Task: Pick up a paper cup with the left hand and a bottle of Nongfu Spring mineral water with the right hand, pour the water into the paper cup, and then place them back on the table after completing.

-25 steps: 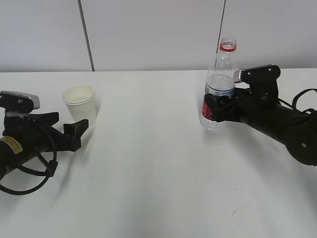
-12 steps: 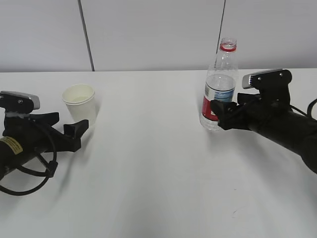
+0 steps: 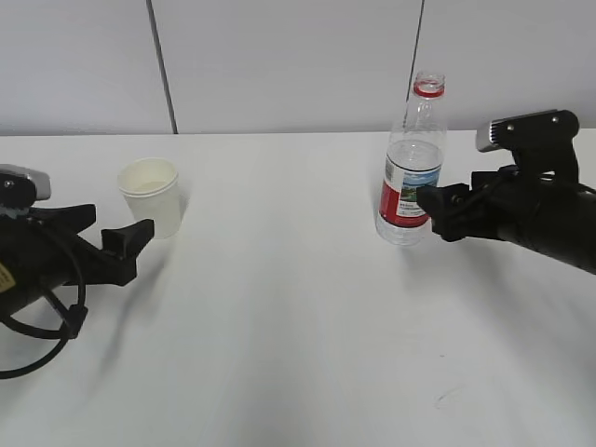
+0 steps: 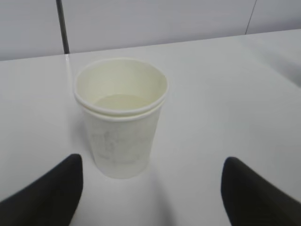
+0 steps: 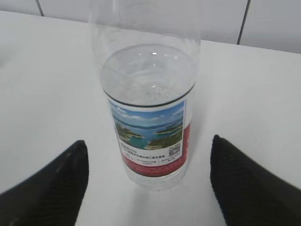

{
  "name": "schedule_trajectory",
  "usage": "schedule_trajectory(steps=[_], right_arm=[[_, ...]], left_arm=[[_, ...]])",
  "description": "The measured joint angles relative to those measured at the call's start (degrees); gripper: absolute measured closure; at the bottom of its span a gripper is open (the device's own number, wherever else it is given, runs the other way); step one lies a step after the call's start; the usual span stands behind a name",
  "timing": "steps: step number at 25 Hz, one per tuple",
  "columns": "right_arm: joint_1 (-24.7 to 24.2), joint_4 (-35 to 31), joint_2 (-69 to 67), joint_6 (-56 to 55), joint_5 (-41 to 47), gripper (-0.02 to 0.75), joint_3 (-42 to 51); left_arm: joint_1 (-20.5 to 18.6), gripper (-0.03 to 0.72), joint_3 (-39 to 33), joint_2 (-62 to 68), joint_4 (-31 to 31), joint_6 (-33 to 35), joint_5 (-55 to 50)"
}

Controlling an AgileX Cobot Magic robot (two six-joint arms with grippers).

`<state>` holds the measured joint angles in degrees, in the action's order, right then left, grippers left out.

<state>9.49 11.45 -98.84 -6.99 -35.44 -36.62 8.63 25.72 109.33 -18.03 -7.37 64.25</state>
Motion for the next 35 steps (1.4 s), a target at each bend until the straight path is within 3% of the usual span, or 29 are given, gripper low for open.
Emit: schedule_trajectory(steps=[11,22,28,35], right_arm=[[0.0,-0.08,12.51,-3.75,22.49,0.146,0.46],[0.0,-1.72,28.05,-6.32,46.78,0.148,0.46],[0.0,-3.9,33.34,-6.45,56.07,0.148,0.26],[0.0,-8.82,34.49,-6.45,72.5,0.148,-4.04]], left_arm=[[0.0,0.136,-0.77,-13.42,-0.1,-0.3,-21.82],[0.0,0.136,-0.83,-26.56,0.42,-9.23,-50.82],[0.91,0.141,0.54,-36.08,5.42,-9.93,-71.54],[1.05,0.211,9.36,-41.18,9.2,-10.03,-101.84]])
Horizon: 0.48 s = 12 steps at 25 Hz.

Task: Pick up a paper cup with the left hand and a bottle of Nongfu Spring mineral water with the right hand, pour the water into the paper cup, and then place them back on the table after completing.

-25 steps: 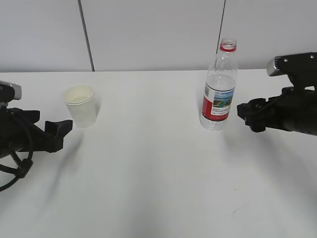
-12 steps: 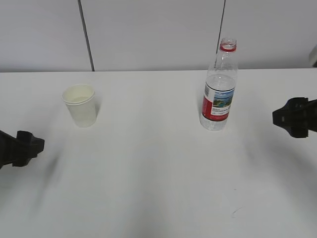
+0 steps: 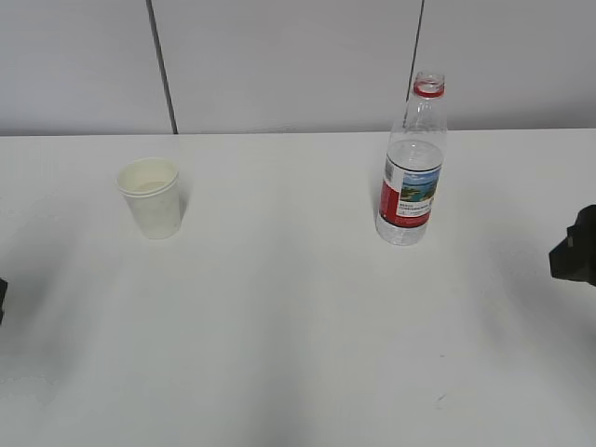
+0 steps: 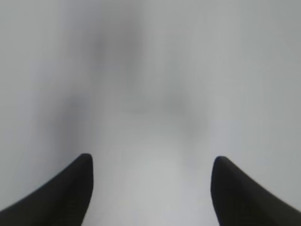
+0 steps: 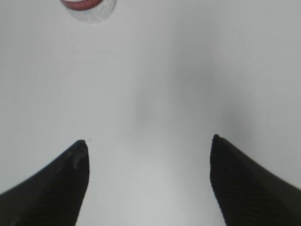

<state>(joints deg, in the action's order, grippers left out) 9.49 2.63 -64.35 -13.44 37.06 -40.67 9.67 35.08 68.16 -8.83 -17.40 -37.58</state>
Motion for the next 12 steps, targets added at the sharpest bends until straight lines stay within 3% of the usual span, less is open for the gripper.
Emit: schedule_trajectory(steps=[6,12], right_arm=[[0.0,-1.21,0.0,0.0,16.32,0.148,-6.86],[0.0,-1.63,0.09,0.61,28.95,0.149,-11.98]], left_arm=[[0.0,0.273,6.12,-0.22,2.16,1.75,-20.91],[0.0,0.28,11.99,-0.28,5.96,7.73,-31.35]])
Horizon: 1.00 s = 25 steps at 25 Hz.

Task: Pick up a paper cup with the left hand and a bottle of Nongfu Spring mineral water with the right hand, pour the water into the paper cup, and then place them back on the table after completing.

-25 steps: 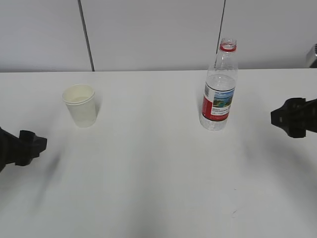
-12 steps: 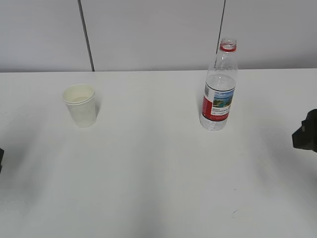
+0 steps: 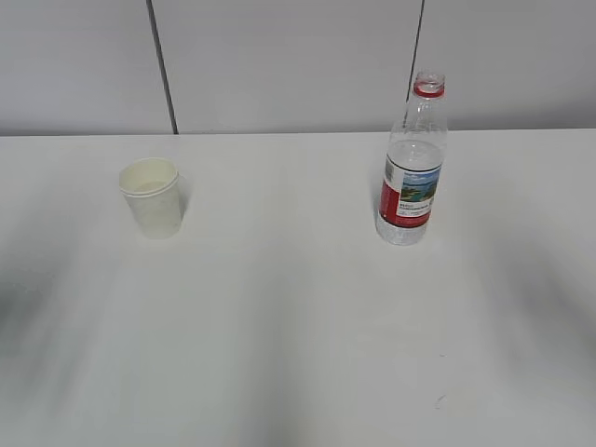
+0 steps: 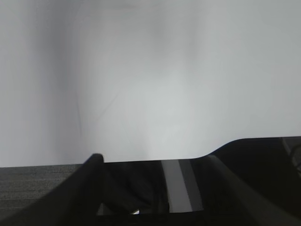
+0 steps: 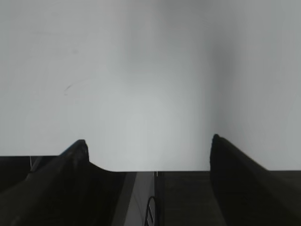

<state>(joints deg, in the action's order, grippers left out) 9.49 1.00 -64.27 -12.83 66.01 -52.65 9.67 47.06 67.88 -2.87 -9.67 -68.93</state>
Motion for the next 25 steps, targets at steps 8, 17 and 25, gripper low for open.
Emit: schedule_trajectory(steps=[8,17,25], right_arm=[[0.0,-1.59,0.0,1.13,4.2,0.149,-1.68],[0.0,-4.85,3.47,3.8,4.39,0.149,-1.68],[0.0,-5.56,20.34,4.39,5.14,0.15,-0.63]], left_arm=[[0.0,0.29,2.07,-0.32,3.33,0.87,-0.97],[0.0,0.29,2.08,-6.71,1.27,0.87,-1.06],[0.0,0.298,2.08,-22.97,-0.2,1.07,-2.43]])
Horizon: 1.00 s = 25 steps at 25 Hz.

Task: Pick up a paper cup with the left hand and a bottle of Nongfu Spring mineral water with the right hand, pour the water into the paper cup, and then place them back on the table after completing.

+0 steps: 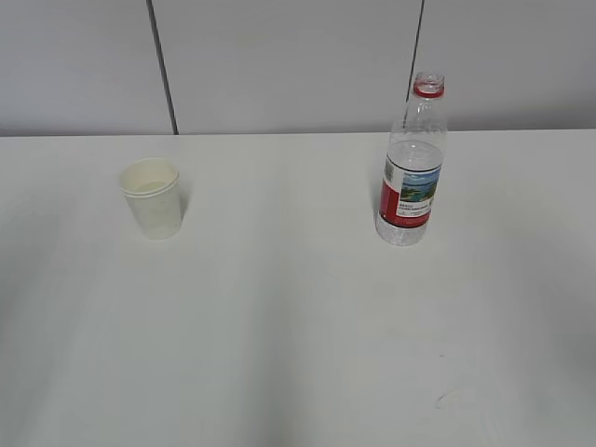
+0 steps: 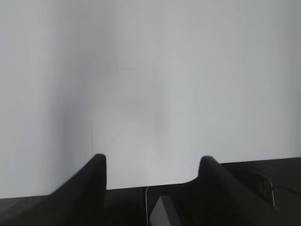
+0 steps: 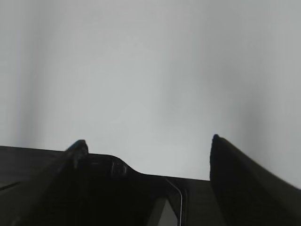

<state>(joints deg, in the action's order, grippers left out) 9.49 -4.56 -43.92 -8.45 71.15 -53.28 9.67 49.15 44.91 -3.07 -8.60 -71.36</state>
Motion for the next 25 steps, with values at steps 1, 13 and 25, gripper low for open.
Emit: schedule_trajectory(steps=[1,13,25], right_arm=[[0.0,0.0,2.38,0.0,0.16,0.15,0.52],[0.0,-0.04,25.57,9.42,1.28,0.15,9.45],[0.0,0.08,41.21,13.62,-3.29,0.15,21.33]], left_arm=[[0.0,0.3,0.0,-2.18,0.0,-0.03,-0.13],[0.0,0.329,-3.42,-22.62,0.0,2.64,-1.28],[0.0,0.333,-11.81,-45.01,0.24,4.27,-2.29]])
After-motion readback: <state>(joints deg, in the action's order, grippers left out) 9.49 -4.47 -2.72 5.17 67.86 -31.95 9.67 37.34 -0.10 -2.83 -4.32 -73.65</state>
